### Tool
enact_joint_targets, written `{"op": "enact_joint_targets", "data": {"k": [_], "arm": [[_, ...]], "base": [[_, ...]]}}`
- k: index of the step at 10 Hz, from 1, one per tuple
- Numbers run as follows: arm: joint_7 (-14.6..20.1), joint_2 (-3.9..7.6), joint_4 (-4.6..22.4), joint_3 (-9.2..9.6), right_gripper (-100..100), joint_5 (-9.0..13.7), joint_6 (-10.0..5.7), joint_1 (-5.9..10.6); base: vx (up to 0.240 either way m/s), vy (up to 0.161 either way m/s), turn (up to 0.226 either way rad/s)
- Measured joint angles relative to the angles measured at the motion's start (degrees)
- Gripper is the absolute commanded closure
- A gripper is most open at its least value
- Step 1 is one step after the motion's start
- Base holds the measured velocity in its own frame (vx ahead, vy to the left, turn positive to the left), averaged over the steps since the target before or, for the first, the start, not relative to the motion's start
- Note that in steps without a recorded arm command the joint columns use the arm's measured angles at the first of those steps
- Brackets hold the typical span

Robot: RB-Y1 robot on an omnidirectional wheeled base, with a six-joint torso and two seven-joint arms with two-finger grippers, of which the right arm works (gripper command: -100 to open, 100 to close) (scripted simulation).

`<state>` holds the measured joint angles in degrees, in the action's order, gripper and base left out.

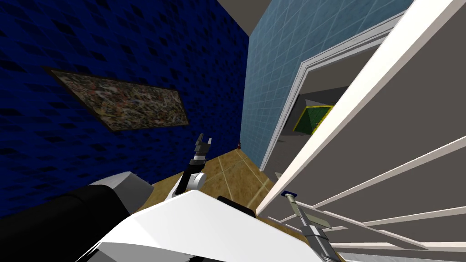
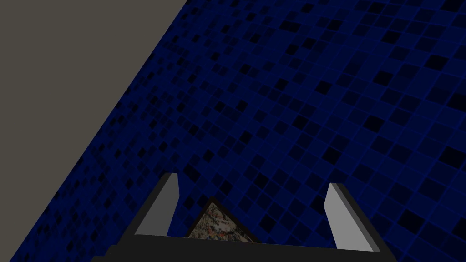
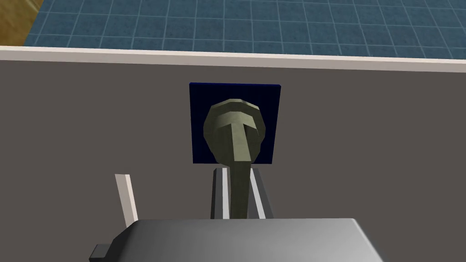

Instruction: Pull the door open

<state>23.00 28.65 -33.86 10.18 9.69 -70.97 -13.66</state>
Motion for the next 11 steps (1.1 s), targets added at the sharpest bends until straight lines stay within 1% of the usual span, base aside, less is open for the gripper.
{"op": "enact_joint_targets", "data": {"k": [2, 5, 7, 8, 9, 11], "arm": [[0.14, 0.25, 0.14, 0.13, 100, 0.15, -0.62, 0.14], [0.49, 0.34, 2.26, 0.76, 100, 0.14, -2.35, 0.54], [0.66, 0.64, 2.13, 1.03, 100, 0.26, -2.75, 0.21], [0.81, 0.69, 3.00, 1.20, 100, 0.27, -3.38, 0.49], [0.82, 0.90, 2.41, 1.26, 100, 0.36, -3.40, -0.01], [0.96, 0.97, 2.66, 1.53, 100, 0.31, -3.55, -0.12]], "base": [[-0.219, -0.081, 0.161], [-0.199, -0.063, 0.164], [-0.225, -0.071, 0.166], [-0.212, -0.049, 0.124], [-0.192, -0.050, 0.113], [-0.108, -0.020, 0.081]]}}
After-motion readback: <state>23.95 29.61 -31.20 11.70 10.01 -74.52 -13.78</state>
